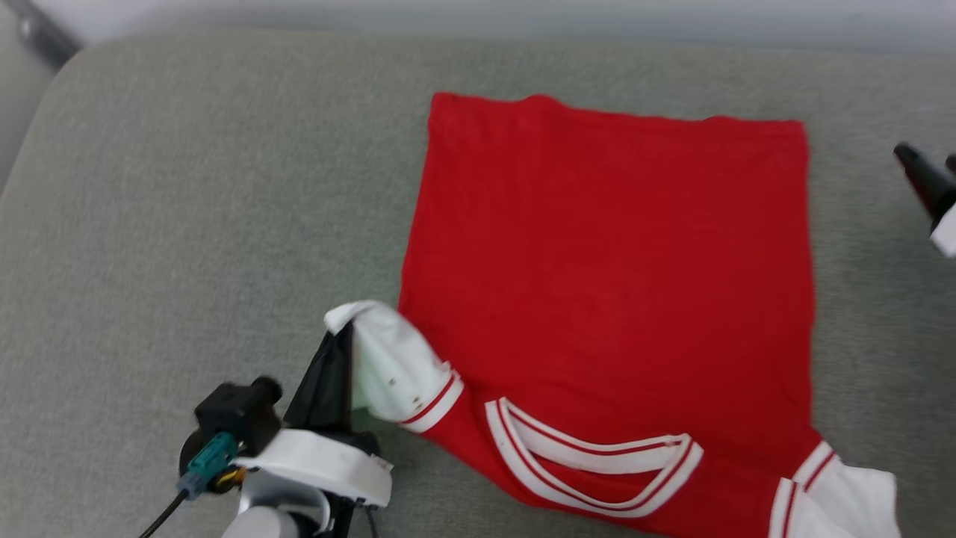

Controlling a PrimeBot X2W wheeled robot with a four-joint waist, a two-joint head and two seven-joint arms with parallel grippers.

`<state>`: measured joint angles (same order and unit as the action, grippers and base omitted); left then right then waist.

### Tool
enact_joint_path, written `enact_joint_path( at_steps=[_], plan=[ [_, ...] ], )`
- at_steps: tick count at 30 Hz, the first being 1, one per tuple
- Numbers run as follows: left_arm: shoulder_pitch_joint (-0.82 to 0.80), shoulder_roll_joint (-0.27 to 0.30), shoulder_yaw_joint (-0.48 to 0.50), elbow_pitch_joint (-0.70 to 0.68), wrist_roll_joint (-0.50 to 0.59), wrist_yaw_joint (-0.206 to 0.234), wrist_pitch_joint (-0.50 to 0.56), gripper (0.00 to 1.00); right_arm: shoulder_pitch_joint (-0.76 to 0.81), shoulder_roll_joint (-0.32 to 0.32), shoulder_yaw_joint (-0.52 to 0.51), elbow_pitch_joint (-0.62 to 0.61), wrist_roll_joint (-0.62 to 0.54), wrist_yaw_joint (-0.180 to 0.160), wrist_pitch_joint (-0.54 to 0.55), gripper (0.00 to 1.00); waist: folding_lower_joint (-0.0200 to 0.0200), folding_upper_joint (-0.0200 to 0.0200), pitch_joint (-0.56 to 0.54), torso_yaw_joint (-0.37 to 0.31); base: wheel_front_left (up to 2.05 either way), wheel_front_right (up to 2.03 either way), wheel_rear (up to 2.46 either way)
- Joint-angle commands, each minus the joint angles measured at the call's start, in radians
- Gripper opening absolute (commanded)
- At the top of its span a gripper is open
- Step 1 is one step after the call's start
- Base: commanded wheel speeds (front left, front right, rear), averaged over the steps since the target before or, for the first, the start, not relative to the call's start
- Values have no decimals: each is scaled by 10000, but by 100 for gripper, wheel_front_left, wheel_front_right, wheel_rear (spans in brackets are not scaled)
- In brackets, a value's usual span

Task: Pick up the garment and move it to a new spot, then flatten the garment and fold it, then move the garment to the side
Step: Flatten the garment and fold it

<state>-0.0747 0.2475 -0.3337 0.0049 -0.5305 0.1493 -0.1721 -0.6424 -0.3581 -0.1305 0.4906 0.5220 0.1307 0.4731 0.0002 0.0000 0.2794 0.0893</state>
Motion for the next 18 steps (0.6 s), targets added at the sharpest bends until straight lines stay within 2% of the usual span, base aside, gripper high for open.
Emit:
enact_joint_path(
  at_steps=[1,5,9,12,18],
  plan=[
    [-458,-141,-143,-61,166,-105,-180,0,-934,-195,71,465,-11,-1,781,100,-2,0,1078,942,0,0,0],
    [-1016,-432,-437,-178,348,-270,-391,0,-2462,-578,45,1137,-234,-1,2510,100,-2,0,1796,1415,0,0,0],
    [-1399,-628,-664,-302,545,-377,-536,0,-3463,-725,-135,1510,-722,-1,3694,100,-2,0,2376,1791,0,0,0],
    [-1619,-682,-737,-320,627,-448,-582,0,-3798,-749,-318,1649,-944,0,4128,100,-2,0,2630,1966,0,0,0],
    [-1917,-739,-705,-91,715,-549,-718,0,-3595,-317,-565,2306,-1450,-1,5456,100,-2,0,2897,2142,0,0,0]
  ],
)
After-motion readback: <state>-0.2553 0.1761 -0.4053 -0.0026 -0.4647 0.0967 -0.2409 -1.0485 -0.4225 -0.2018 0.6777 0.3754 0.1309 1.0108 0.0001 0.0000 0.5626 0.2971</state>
